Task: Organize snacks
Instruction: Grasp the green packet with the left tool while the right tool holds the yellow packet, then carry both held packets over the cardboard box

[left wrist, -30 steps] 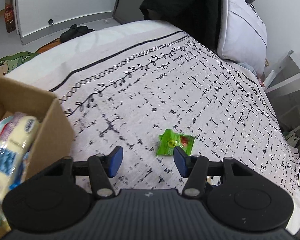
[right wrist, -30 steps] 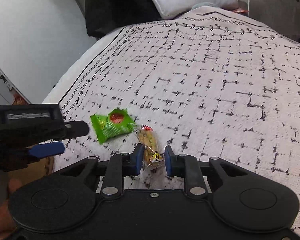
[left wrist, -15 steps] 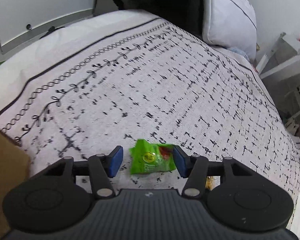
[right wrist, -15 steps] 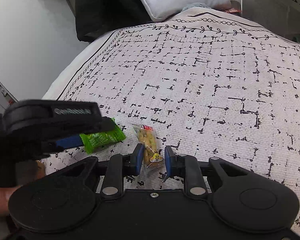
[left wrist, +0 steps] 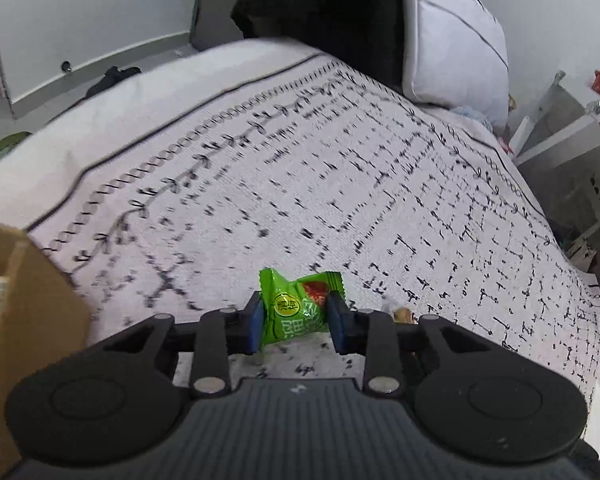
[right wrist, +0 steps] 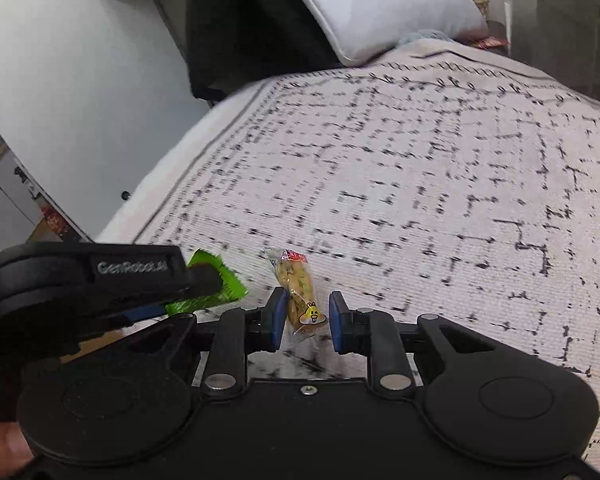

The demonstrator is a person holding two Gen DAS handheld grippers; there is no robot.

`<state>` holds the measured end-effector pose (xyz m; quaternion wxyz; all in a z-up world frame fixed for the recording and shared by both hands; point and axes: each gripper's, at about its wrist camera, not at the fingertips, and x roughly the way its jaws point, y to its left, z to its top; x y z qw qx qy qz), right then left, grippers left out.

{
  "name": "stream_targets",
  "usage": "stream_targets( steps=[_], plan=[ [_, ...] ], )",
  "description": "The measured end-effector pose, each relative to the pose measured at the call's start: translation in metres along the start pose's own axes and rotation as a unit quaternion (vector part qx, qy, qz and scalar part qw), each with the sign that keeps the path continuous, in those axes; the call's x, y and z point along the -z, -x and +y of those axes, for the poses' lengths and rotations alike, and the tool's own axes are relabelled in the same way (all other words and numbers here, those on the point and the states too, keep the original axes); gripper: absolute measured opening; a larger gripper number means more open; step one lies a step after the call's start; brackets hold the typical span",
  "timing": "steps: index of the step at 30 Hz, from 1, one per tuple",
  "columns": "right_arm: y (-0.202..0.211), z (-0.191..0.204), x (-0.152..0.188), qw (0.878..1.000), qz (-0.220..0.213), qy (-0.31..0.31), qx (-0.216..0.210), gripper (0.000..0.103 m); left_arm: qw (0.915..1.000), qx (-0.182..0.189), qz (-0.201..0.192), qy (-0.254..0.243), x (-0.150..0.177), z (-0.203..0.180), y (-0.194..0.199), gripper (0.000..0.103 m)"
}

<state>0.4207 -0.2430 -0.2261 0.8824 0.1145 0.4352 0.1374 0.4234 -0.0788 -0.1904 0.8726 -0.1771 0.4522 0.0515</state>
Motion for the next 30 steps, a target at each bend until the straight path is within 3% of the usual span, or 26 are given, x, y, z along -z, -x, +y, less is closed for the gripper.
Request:
stream_targets(
  steps=[17,30],
  plan=[
    [0.038,0.08,0.0,0.994,-0.034,0.049,-0.092,0.022,0.9961,-0.032,-0.074,0.035,-0.012,0.05,0.111,0.032],
    [0.051,0.123,0.014,0.987,-0.053,0.093,-0.117,0.022,0.9903,-0.063,-0.101,0.071,-0.012,0.104,0.159,0.032]
  ],
)
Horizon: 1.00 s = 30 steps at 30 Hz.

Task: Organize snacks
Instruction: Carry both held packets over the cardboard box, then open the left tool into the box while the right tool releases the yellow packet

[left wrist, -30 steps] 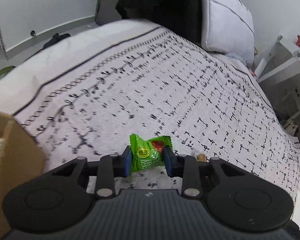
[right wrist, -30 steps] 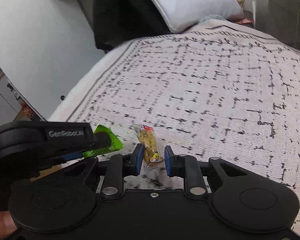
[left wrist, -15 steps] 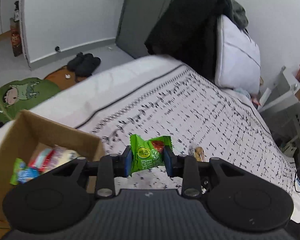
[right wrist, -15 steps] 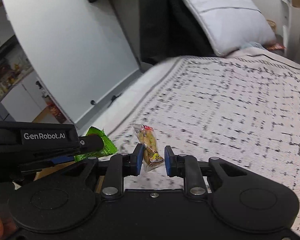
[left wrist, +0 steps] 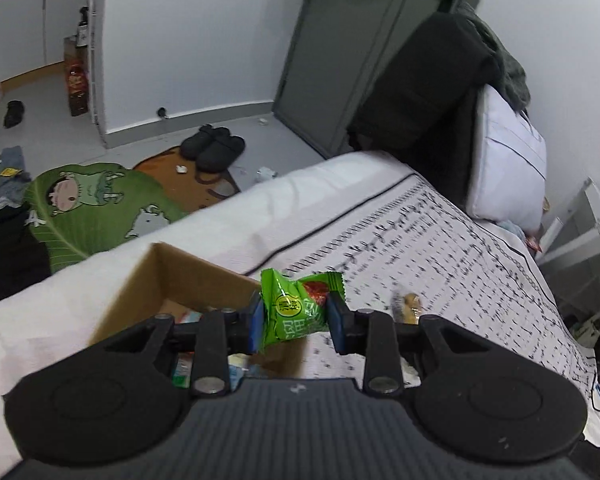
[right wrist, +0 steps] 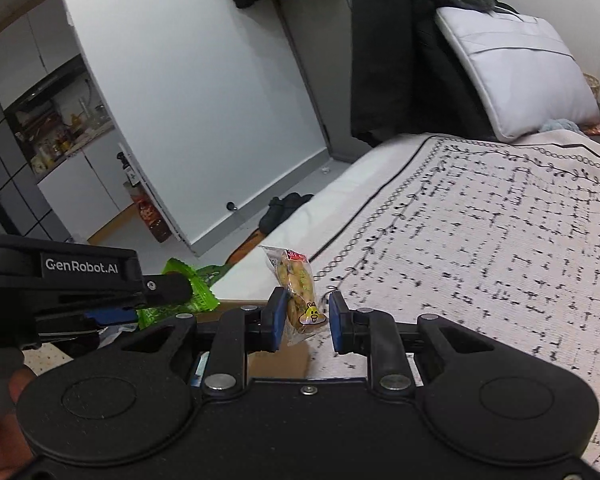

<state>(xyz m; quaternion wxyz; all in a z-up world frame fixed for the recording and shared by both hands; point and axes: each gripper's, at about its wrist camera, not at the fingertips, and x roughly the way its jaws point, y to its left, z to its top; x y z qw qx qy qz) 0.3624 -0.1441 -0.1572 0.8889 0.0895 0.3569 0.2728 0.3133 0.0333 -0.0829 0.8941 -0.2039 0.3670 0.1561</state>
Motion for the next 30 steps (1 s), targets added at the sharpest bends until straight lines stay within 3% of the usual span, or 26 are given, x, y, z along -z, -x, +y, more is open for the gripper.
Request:
stream_targets(
  steps=[19,30],
  plan=[
    [-0.017,0.032,0.019,0.999,0.017,0.026,-0.041,0.022,0.9981,-0.039,0.005,0.047,-0.009,0.06,-0.011,0.033],
    [-0.024,0.037,0.021,0.998,0.038,0.0,-0.045,0.022,0.9939,-0.052,0.015,0.096,-0.006,0.087,-0.029,0.039]
  ],
)
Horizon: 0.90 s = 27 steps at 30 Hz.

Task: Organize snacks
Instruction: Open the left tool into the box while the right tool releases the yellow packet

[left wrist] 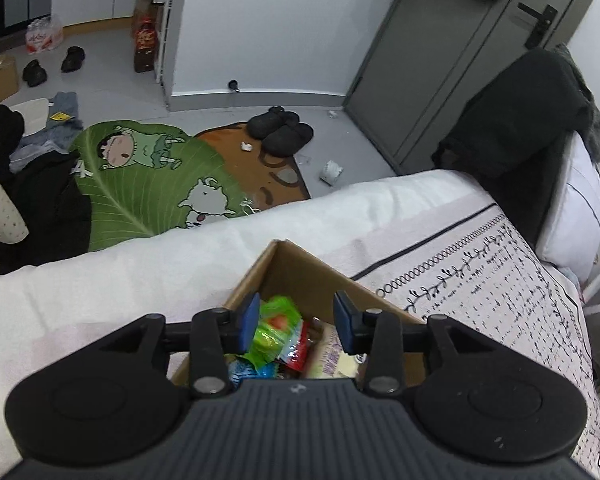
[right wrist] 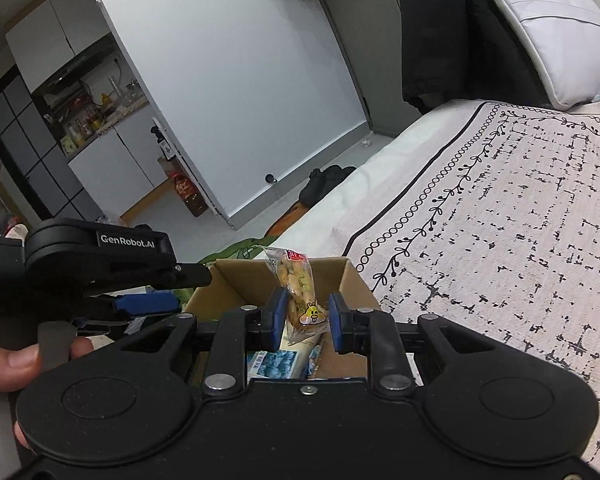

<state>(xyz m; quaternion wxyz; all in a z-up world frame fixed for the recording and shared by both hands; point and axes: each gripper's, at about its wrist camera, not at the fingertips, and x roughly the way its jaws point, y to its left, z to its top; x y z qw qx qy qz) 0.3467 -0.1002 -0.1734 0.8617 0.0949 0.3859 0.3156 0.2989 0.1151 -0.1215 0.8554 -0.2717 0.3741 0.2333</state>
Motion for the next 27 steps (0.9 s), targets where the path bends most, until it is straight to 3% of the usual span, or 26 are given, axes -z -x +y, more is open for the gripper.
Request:
stream_targets(
  steps=[7,12,15,20,27],
  plan=[
    [-0.006,0.013,-0.004,1.0,0.011,-0.017,0.01,0.024,0.9998,0.015,0.007,0.007,-0.006,0.001,0.008,0.047],
    [0.001,0.017,-0.006,0.999,0.001,-0.022,0.038,0.038,0.9994,0.028,0.017,0.006,-0.004,0.001,0.012,0.053],
    [0.011,0.014,-0.005,0.998,0.006,-0.038,0.044,0.038,0.9992,0.031,0.024,0.01,-0.003,0.005,0.015,0.055],
    [0.032,0.013,-0.004,0.997,0.005,-0.06,0.053,0.038,0.999,0.025,0.037,0.01,-0.001,0.01,0.028,0.073],
    [0.063,0.024,-0.003,0.996,-0.001,-0.066,0.063,0.038,0.9979,0.051,0.036,0.017,0.001,0.018,0.055,0.081]
  ],
)
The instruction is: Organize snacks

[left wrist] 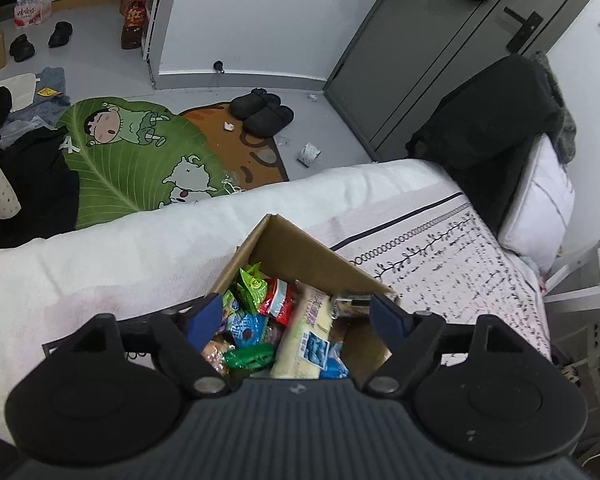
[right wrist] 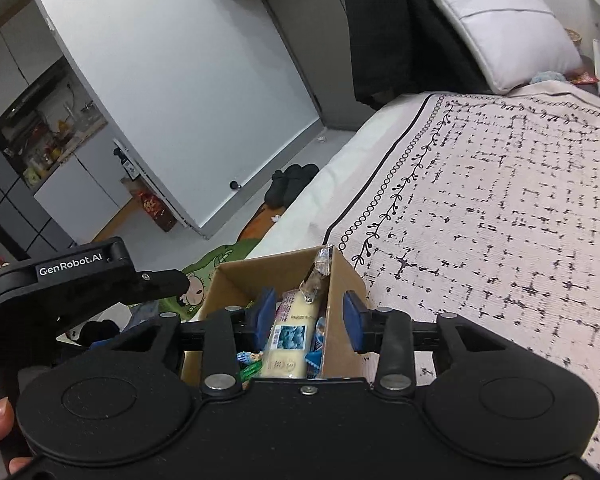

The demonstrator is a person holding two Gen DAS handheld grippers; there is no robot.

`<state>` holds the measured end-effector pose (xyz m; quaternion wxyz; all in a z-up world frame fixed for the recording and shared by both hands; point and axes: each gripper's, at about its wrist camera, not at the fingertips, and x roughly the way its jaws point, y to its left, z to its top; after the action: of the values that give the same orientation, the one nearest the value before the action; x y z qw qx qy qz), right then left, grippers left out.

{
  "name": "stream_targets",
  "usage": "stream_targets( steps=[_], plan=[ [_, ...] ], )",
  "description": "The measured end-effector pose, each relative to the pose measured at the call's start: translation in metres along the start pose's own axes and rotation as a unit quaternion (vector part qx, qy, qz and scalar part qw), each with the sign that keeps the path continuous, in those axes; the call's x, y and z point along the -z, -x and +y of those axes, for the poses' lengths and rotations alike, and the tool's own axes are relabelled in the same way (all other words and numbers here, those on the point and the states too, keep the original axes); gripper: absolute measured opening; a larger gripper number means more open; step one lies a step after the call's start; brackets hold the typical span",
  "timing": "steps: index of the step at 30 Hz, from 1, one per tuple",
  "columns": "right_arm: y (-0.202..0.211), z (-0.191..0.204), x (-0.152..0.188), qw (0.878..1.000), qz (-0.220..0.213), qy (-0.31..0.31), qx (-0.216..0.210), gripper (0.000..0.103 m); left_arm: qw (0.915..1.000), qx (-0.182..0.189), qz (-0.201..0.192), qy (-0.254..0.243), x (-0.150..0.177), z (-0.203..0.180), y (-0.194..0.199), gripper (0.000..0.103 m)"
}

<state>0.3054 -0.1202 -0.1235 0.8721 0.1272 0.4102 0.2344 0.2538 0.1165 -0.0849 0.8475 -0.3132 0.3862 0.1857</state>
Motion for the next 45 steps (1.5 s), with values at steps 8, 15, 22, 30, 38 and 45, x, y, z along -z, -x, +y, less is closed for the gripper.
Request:
stream_targets(
  steps=[8,15,22,30,38,45],
  plan=[
    [0.031,0.014,0.007,1.0,-0.006,-0.005,0.005,0.044,0.9999,0.016,-0.006,-0.003,0.006,0.007,0.035,0.085],
    [0.059,0.018,0.016,1.0,-0.008,-0.004,0.013,0.059,0.9993,0.023,-0.009,-0.029,0.017,0.008,0.066,0.092],
    [0.089,0.022,0.022,1.0,-0.018,0.004,0.021,0.07,0.9977,0.028,-0.006,-0.061,0.03,0.008,0.089,0.094],
    [0.119,0.025,0.03,0.999,-0.033,0.017,0.024,0.082,0.9947,0.032,-0.008,-0.097,0.043,0.01,0.116,0.095],
    [0.149,0.029,0.041,0.998,-0.046,0.034,0.025,0.1,0.9896,0.039,-0.018,-0.137,0.054,0.013,0.144,0.1],
    [0.17,0.031,0.051,0.997,-0.053,0.04,0.027,0.103,0.9837,0.043,-0.02,-0.174,0.065,0.013,0.167,0.101]
  ],
)
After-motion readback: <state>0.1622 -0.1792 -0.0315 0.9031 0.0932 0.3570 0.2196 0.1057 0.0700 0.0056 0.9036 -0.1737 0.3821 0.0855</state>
